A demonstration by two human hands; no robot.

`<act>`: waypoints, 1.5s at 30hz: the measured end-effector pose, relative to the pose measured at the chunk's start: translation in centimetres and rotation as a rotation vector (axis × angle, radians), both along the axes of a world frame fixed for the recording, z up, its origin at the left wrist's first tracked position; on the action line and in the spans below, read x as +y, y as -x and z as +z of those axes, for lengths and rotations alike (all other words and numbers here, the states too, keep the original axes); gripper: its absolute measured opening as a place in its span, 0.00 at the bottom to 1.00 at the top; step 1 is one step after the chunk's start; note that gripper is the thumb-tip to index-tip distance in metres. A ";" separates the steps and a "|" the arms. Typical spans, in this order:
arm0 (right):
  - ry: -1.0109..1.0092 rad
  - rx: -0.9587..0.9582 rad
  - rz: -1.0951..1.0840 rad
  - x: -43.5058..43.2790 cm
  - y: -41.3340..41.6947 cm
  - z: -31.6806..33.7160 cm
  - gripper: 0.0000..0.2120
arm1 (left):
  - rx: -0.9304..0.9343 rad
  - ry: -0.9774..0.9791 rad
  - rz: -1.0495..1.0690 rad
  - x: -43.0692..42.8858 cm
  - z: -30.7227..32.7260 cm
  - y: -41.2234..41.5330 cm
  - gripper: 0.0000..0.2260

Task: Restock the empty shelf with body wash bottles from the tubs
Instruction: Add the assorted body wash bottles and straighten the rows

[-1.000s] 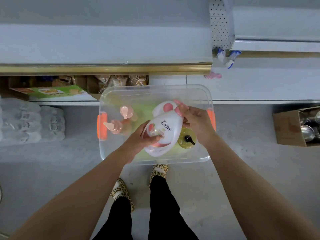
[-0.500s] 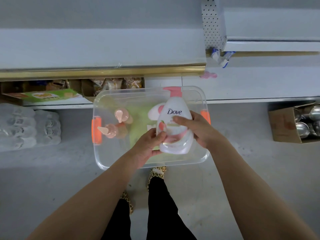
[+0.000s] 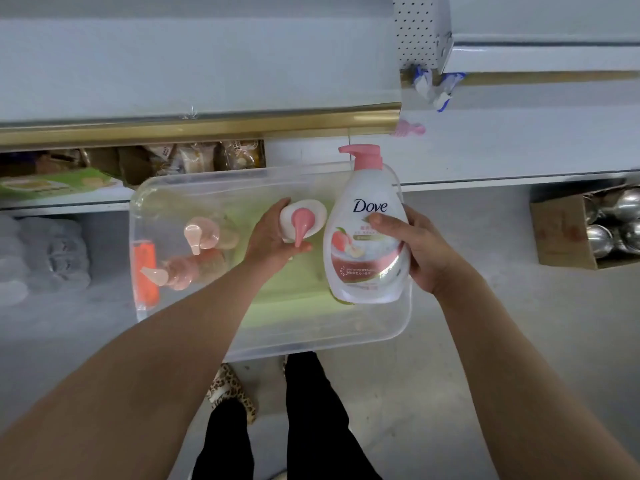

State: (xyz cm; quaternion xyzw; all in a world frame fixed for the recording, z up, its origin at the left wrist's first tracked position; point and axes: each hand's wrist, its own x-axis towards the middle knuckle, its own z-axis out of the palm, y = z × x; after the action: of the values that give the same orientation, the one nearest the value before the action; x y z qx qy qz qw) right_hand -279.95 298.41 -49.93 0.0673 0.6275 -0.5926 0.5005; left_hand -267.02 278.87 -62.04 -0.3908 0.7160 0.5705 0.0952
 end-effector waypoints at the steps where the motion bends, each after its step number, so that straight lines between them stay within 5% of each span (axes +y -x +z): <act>1: 0.000 -0.006 0.001 0.0 -0.1 -0.1 0.22 | -0.004 0.007 -0.002 0.0 -0.4 0.2 0.41; 7: -0.005 -0.013 -0.011 0.0 -0.3 0.1 0.23 | -0.033 -0.027 0.008 -0.9 0.0 -0.1 0.32; 21: -0.008 0.059 -0.106 -1.3 -4.9 8.2 0.24 | 0.111 -0.764 0.218 -0.3 12.9 -7.3 0.26; 25: 0.059 0.072 -0.159 -2.7 -8.3 12.4 0.27 | 0.052 -0.730 0.328 -2.4 17.0 -10.2 0.44; 31: 0.204 0.166 -0.229 -6.4 -12.6 20.6 0.18 | 0.213 -0.897 0.258 -5.6 26.1 -15.7 0.23; 34: 0.237 0.274 -0.214 -8.7 -13.6 24.6 0.20 | 0.280 -0.850 0.173 -7.8 30.0 -17.3 0.24; 38: 0.317 0.422 -0.184 -11.9 -13.2 29.6 0.40 | 0.378 -0.749 0.187 -10.5 34.4 -18.0 0.24; 45: 0.553 0.603 -0.194 -18.1 -6.5 38.1 0.40 | 0.519 -0.670 0.306 -15.1 40.4 -16.6 0.24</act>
State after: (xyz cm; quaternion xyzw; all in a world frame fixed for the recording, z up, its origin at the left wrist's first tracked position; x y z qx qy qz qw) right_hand -273.44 280.32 -11.81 -0.1872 0.5538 -0.7764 0.2355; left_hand -250.38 263.74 -21.65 -0.2838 0.4260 0.8575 -0.0518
